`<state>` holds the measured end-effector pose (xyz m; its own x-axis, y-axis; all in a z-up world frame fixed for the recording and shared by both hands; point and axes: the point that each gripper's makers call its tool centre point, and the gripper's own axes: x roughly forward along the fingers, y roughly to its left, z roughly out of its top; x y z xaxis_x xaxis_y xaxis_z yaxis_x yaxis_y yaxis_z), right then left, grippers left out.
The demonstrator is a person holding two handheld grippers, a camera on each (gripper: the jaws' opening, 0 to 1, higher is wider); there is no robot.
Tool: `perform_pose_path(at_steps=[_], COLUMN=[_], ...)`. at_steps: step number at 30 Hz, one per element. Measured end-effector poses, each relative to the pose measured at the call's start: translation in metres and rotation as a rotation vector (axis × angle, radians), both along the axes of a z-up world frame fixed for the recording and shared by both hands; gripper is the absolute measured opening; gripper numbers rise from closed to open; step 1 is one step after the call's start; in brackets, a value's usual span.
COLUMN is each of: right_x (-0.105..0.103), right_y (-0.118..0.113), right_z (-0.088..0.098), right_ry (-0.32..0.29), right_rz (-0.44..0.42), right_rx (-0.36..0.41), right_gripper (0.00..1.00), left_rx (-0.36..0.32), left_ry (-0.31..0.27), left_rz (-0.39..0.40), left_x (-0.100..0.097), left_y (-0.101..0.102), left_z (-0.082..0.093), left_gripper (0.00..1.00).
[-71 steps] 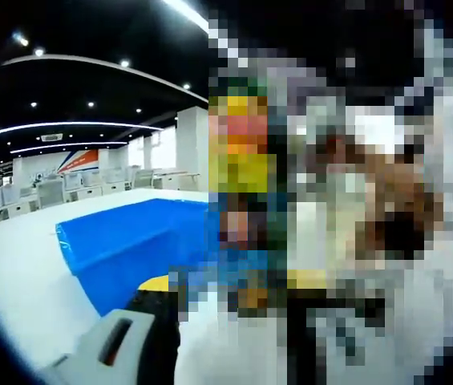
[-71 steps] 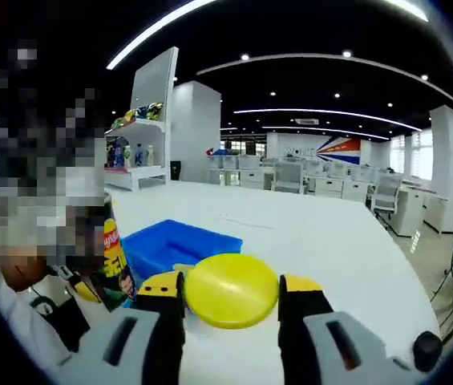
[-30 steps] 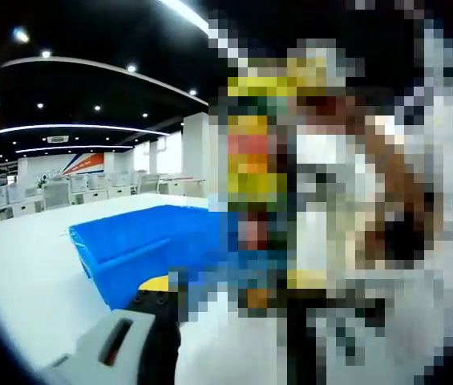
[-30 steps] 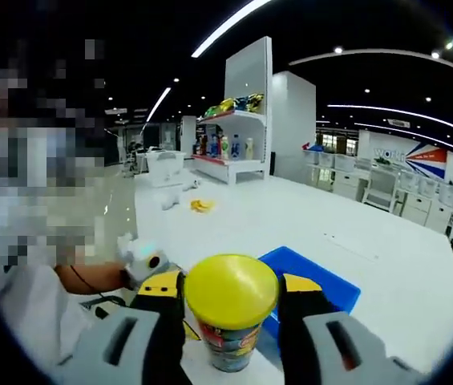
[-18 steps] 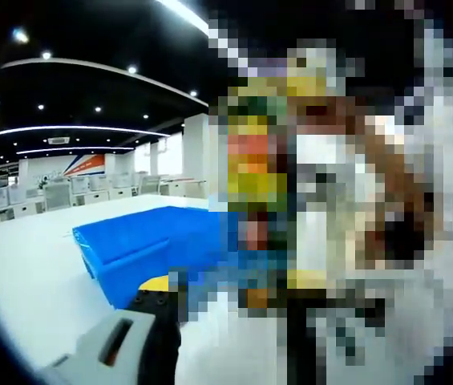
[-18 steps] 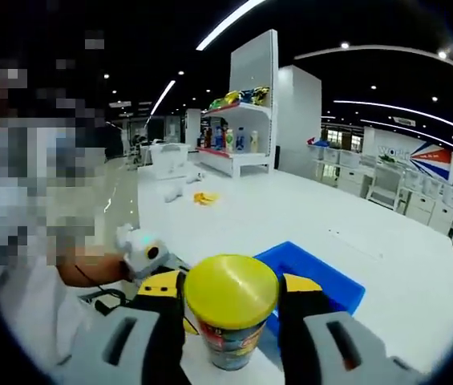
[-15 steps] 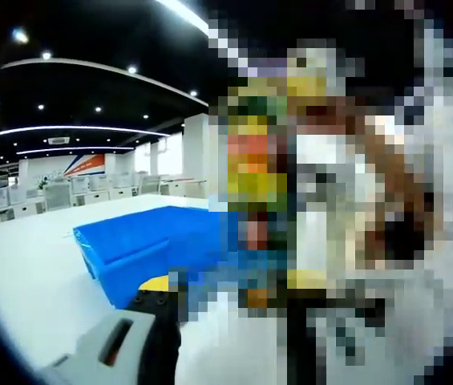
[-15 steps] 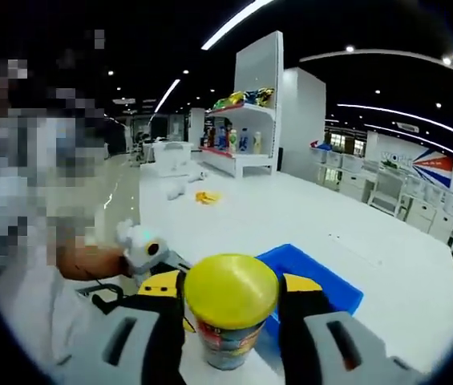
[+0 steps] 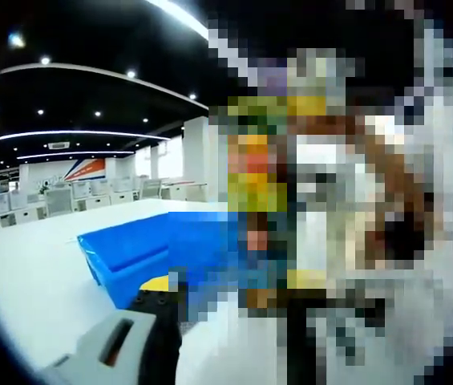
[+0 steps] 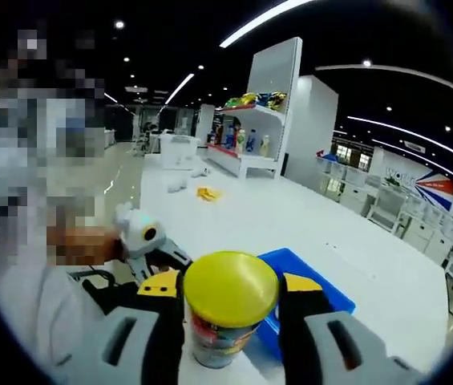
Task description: Open the lid of the chip container on the table, take out the chips, place them into the box in front of the container, and close the lid
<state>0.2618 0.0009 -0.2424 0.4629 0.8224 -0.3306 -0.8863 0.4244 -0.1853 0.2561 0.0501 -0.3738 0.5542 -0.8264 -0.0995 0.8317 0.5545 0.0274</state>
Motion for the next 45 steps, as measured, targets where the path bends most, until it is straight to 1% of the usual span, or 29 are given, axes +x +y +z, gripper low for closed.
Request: perform_pose_path(at_steps=[2,5,6,9,11,12,13,14,15,16,18,19,20,21,22,24,26,27,29,31,34,38,42,45], right_x=[-0.001,0.001,0.002,0.002,0.002,0.002,0.004,0.006,0.006,0.007,0.003,-0.002,-0.007,-0.011,-0.012,-0.013,-0.012,-0.011,-0.009,-0.006,-0.004,0.0,0.002,0.002], right_y=[-0.001,-0.003,-0.005,-0.009,-0.014,-0.017,-0.022,-0.025,-0.028,-0.03,-0.03,-0.028,-0.024,-0.021,-0.021,-0.021,-0.024,-0.025,-0.028,-0.03,-0.033,-0.033,-0.031,-0.028], right_z=[-0.001,-0.002,-0.001,0.003,0.008,0.011,0.015,0.018,0.019,0.019,0.019,0.016,0.016,0.016,0.016,0.019,0.023,0.025,0.028,0.028,0.022,0.014,0.009,0.009], right_ry=[-0.027,-0.034,-0.032,-0.021,-0.029,-0.034,-0.038,-0.045,-0.047,-0.043,-0.04,-0.032,-0.018,-0.016,-0.006,-0.006,0.002,0.009,0.048,0.071,0.109,0.147,0.151,0.143], right_rz=[0.011,0.006,-0.002,-0.009,-0.014,-0.017,-0.032,-0.041,-0.041,-0.043,-0.027,-0.004,0.018,0.039,0.041,0.05,0.053,0.053,0.047,0.047,0.059,0.059,0.057,0.072], right_rx=[-0.021,-0.027,-0.017,0.009,0.031,0.045,0.069,0.084,0.096,0.102,0.116,0.12,0.134,0.145,0.147,0.156,0.17,0.183,0.225,0.245,0.258,0.272,0.275,0.282], right_gripper=[0.47,0.49,0.5,0.51,0.5,0.5,0.49,0.48,0.48,0.48,0.48,0.47,0.47,0.47,0.47,0.48,0.47,0.47,0.45,0.45,0.46,0.5,0.53,0.58], left_rx=[-0.003,-0.011,-0.013,-0.016,-0.071,-0.132,-0.151,-0.208,-0.238,-0.257,-0.259,-0.257,-0.251,-0.24,-0.222,-0.215,-0.216,-0.215,-0.216,-0.232,-0.249,-0.25,-0.228,-0.23], left_ry=[-0.001,0.001,0.041,0.029,0.02,0.008,0.006,0.006,-0.004,-0.03,-0.07,-0.07,-0.084,-0.093,-0.098,-0.103,-0.089,-0.092,-0.098,-0.09,-0.084,-0.073,-0.076,-0.068], left_rz=[0.002,0.001,-0.009,-0.008,-0.015,-0.009,-0.01,-0.021,-0.032,-0.036,-0.061,-0.062,-0.07,-0.074,-0.069,-0.072,-0.083,-0.087,-0.094,-0.109,-0.134,-0.152,-0.149,-0.154], left_x=[0.0,0.0,-0.001,0.0,-0.001,0.001,0.001,-0.001,-0.002,-0.001,-0.006,-0.006,-0.007,-0.007,-0.005,-0.004,-0.004,-0.005,-0.005,-0.005,-0.005,-0.005,-0.005,-0.006], left_y=[0.001,0.002,0.002,0.008,0.014,0.019,0.021,0.026,0.029,0.034,0.036,0.036,0.035,0.033,0.032,0.03,0.027,0.025,0.024,0.022,0.018,0.013,0.011,0.011], left_z=[0.001,0.003,0.002,0.012,0.034,0.053,0.059,0.078,0.089,0.102,0.117,0.12,0.124,0.125,0.124,0.125,0.127,0.129,0.135,0.14,0.146,0.148,0.143,0.141], left_gripper=[0.49,0.5,0.51,0.51,0.5,0.49,0.47,0.45,0.43,0.42,0.42,0.42,0.43,0.43,0.43,0.43,0.43,0.42,0.42,0.42,0.42,0.42,0.42,0.42])
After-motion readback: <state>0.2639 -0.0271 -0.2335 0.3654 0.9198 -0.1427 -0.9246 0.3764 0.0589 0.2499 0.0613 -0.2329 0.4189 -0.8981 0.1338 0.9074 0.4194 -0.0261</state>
